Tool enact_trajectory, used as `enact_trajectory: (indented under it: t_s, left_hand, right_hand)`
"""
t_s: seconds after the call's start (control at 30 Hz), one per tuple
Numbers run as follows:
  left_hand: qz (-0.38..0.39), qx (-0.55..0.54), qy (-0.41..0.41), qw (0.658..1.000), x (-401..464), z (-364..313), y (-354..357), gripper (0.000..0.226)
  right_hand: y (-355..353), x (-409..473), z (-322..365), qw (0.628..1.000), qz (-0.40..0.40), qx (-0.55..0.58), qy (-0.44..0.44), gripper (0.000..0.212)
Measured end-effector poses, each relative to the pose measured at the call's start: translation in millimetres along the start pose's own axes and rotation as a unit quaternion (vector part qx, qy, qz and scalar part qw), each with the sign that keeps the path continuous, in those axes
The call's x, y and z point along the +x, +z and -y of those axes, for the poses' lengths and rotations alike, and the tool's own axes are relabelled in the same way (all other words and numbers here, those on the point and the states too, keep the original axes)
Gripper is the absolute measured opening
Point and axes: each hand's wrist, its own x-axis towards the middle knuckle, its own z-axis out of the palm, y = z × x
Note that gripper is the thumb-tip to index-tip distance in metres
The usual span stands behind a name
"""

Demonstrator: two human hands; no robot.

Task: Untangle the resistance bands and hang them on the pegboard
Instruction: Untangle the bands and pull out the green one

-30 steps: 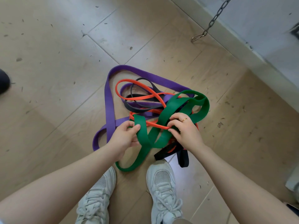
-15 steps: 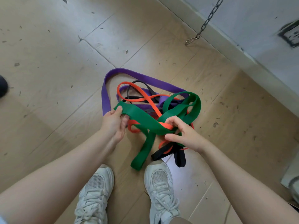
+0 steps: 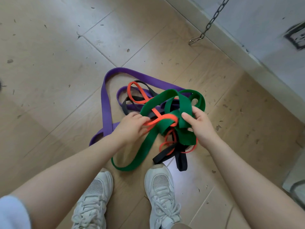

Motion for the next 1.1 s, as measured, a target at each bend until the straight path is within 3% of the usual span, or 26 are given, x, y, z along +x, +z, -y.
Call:
enact_trajectory:
  t_s: [0.1,0.17,0.23,0.27,0.3,0.4,0.43,0.47,0.53,0.63,0.7,0.77,0.93,1.0,1.1]
  left_hand:
    - [-0.069,0.007,-0.02,0.997,-7.1,15.8,-2.9,0.022]
    - [-0.077,-0.013,-0.006,0.997,-17.3,27.0,-8.1,0.013]
    - [-0.054,0.025,0.041,0.997,-27.6,38.3,-8.8,0.021]
    - [-0.038,0.057,0.058,0.996,-30.8,41.4,-7.7,0.024]
    - [-0.034,0.089,0.07,0.993,-33.2,42.5,-7.1,0.026]
    - [-0.038,0.167,0.123,0.977,-37.7,41.8,-4.9,0.025]
    - [-0.032,0.186,0.144,0.971,-39.7,39.6,-5.2,0.03]
    - [-0.033,0.201,0.167,0.965,-40.5,37.7,-4.6,0.034]
    - [-0.032,0.222,0.189,0.956,-40.9,34.8,-5.5,0.037]
    - [-0.056,0.233,0.209,0.948,-43.3,42.3,2.0,0.022]
    - [-0.072,0.243,0.211,0.944,-49.4,49.4,6.3,0.021]
    - [-0.098,0.252,0.215,0.938,-54.9,52.9,8.2,0.026]
    - [-0.189,0.233,0.213,0.93,-57.8,48.9,1.1,0.033]
    - [-0.209,0.229,0.213,0.927,-54.6,43.2,-6.5,0.044]
    - [-0.181,0.25,0.231,0.923,-54.3,37.6,-15.9,0.037]
  right_hand:
    - [-12.9,8.3,-2.9,0.993,-0.101,0.001,0.059,0.021]
    - [-23.7,11.1,-7.6,0.967,-0.152,-0.167,0.115,0.03]
    - [-23.2,7.7,-10.2,0.892,-0.171,-0.379,0.179,0.063]
    - [-16.5,4.1,-7.3,0.858,-0.173,-0.46,0.15,0.075]
    - [-4.8,2.6,-4.6,0.83,-0.169,-0.528,0.057,0.079]
    - [46.5,9.9,-0.6,0.722,-0.081,-0.595,-0.343,0.058]
    - [64.2,14.4,0.0,0.694,-0.011,-0.597,-0.401,0.048]
    - [79.9,18.6,0.9,0.676,0.07,-0.621,-0.39,0.044]
    - [98.5,30.0,-4.7,0.644,0.187,-0.689,-0.275,0.045]
    - [96.5,44.3,-21.8,0.568,0.232,-0.746,-0.258,0.036]
    - [90.6,46.4,-25.2,0.582,0.217,-0.723,-0.303,0.022]
    - [82.2,46.6,-19.6,0.662,0.165,-0.661,-0.311,0.007]
    - [31.0,39.5,13.6,0.879,-0.098,-0.44,-0.157,0.018]
    - [5.0,36.4,24.9,0.907,-0.2,-0.361,-0.08,0.018]
    - [-32.7,33.1,29.1,0.909,-0.305,-0.282,0.039,0.025]
